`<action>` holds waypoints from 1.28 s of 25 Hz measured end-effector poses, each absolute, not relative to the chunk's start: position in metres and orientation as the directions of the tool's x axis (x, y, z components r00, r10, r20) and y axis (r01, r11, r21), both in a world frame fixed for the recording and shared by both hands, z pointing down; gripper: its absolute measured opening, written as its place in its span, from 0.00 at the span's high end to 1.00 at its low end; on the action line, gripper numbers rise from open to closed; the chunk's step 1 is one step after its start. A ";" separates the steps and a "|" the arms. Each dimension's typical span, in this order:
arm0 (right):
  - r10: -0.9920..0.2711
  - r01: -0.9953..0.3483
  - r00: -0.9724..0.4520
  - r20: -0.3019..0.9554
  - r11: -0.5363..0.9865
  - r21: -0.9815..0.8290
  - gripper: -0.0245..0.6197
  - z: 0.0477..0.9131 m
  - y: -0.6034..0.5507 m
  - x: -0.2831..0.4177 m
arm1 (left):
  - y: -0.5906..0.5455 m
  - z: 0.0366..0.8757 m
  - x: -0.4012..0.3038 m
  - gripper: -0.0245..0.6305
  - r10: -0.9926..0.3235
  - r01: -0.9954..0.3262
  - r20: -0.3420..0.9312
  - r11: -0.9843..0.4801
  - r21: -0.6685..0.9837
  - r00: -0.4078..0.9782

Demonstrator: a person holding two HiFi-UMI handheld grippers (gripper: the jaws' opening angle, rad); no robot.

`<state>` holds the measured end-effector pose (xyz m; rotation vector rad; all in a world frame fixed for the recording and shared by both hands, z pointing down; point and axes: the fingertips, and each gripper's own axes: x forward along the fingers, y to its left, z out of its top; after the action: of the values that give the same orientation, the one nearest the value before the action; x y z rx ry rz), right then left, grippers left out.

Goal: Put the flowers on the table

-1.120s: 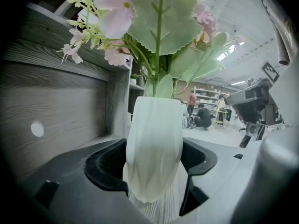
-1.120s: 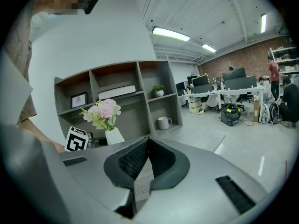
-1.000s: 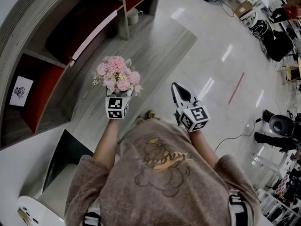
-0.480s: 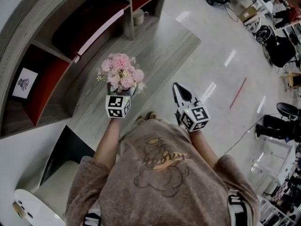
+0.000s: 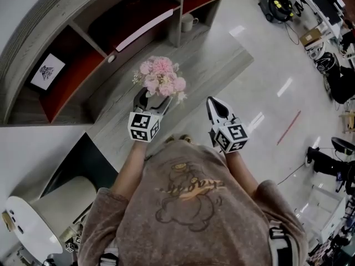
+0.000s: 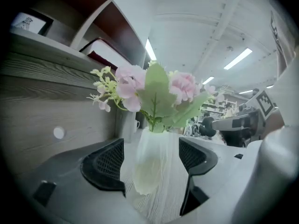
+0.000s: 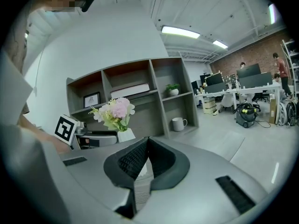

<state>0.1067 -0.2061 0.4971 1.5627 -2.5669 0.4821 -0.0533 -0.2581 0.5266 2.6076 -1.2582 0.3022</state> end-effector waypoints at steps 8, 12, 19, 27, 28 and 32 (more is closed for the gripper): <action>-0.812 -0.843 -0.534 0.235 0.494 -0.212 0.96 0.499 -0.207 0.084 | -0.231 0.505 -0.078 0.41 -0.771 -0.815 0.271 -0.566 0.123 0.576; -0.796 -0.827 -0.560 0.230 0.523 -0.205 0.96 0.498 -0.208 0.072 | -0.215 0.493 -0.093 0.41 -0.792 -0.833 0.263 -0.541 0.116 0.551; -0.783 -0.812 -0.583 0.217 0.552 -0.193 0.96 0.489 -0.207 0.059 | -0.196 0.474 -0.114 0.41 -0.845 -0.873 0.220 -0.472 0.124 0.488; -0.787 -0.814 -0.580 0.209 0.554 -0.172 0.96 0.483 -0.203 0.060 | -0.192 0.474 -0.121 0.49 -0.871 -0.895 0.207 -0.428 0.124 0.445; -0.788 -0.815 -0.579 0.208 0.554 -0.170 0.96 0.483 -0.203 0.060 | -0.193 0.474 -0.121 0.56 -0.874 -0.897 0.202 -0.424 0.124 0.441; -0.795 -0.821 -0.570 0.208 0.547 -0.162 0.96 0.483 -0.204 0.066 | -0.194 0.473 -0.124 0.79 -0.890 -0.908 0.182 -0.403 0.114 0.417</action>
<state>0.0658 -0.2038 0.4826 1.3974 -2.6652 0.3682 -0.1237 -0.1944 0.4733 2.4754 -1.5920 0.1359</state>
